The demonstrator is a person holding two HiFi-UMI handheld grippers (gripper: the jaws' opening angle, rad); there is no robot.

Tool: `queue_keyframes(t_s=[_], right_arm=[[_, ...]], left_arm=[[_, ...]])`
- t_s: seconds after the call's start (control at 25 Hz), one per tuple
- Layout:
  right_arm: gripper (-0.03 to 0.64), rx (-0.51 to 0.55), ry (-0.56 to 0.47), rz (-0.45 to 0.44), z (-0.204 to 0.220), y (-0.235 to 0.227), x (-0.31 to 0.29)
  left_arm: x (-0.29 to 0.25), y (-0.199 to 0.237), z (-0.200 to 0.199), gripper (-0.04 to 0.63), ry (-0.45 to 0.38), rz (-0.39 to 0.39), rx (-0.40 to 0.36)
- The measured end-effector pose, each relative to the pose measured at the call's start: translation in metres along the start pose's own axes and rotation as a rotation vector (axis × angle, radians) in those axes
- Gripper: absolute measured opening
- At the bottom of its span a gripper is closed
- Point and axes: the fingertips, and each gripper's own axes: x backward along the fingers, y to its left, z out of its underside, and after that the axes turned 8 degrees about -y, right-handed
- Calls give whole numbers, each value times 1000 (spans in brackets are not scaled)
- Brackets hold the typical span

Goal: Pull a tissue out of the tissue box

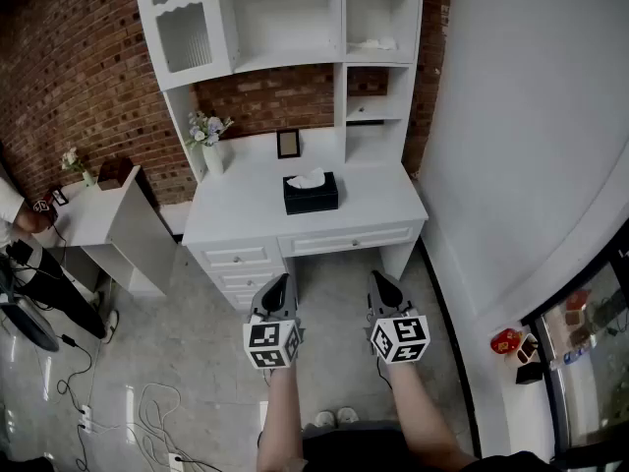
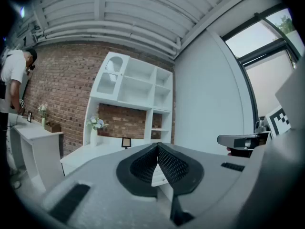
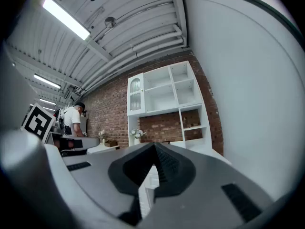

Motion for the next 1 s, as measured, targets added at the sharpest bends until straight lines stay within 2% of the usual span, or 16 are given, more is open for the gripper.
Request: queue_keyframes(t_s=[1.0], right_arm=[[-2, -28, -3, 13, -1, -7, 6]], left_arm=[[7, -3, 10, 9, 13, 0, 9]])
